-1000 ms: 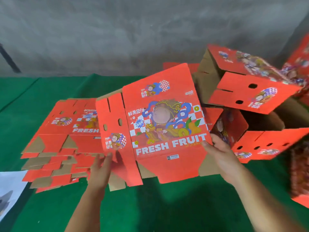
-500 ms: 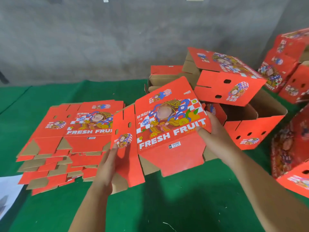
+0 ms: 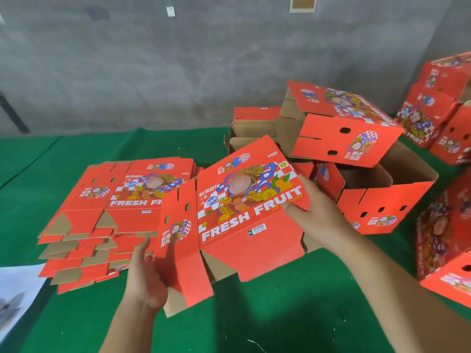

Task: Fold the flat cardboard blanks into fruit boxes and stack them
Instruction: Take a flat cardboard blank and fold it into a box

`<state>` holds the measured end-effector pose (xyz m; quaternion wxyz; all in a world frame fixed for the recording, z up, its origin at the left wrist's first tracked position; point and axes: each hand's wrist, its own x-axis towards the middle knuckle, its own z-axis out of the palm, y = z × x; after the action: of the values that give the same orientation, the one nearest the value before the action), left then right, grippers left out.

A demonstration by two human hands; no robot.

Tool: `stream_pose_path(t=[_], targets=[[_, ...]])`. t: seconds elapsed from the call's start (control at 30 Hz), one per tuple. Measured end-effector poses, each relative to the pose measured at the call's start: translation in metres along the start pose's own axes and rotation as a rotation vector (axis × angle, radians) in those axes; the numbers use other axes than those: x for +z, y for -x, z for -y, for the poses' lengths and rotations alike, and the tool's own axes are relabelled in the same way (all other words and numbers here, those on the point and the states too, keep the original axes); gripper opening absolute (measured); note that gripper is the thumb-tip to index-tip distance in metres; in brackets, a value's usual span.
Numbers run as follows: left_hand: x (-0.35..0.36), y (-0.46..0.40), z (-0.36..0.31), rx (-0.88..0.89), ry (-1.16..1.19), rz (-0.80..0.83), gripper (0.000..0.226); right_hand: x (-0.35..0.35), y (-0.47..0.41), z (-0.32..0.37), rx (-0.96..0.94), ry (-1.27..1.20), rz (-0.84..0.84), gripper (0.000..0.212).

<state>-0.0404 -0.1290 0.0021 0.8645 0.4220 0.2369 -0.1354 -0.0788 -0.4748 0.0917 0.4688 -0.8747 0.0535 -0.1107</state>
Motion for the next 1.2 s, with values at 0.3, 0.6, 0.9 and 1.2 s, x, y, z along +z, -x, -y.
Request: stream_pose_path(t=[0.3, 0.6, 0.9, 1.2], targets=[[-0.001, -0.002, 0.004, -0.014, -0.012, 0.0, 0.05, -0.039, 0.007, -0.033, 0.237, -0.115, -0.036, 0.02], [0.053, 0.018, 0.035, 0.453, -0.662, 0.016, 0.061, 0.011, 0.007, -0.038, 0.484, -0.491, -0.072, 0.078], [0.105, 0.041, 0.052, 0.141, -1.076, 0.635, 0.088, 0.041, 0.009, -0.023, 0.457, -0.624, 0.009, 0.092], [0.102, 0.023, 0.02, 0.596, -1.597, 0.256, 0.031, 0.042, 0.016, -0.024, 0.52, -0.593, -0.021, 0.102]])
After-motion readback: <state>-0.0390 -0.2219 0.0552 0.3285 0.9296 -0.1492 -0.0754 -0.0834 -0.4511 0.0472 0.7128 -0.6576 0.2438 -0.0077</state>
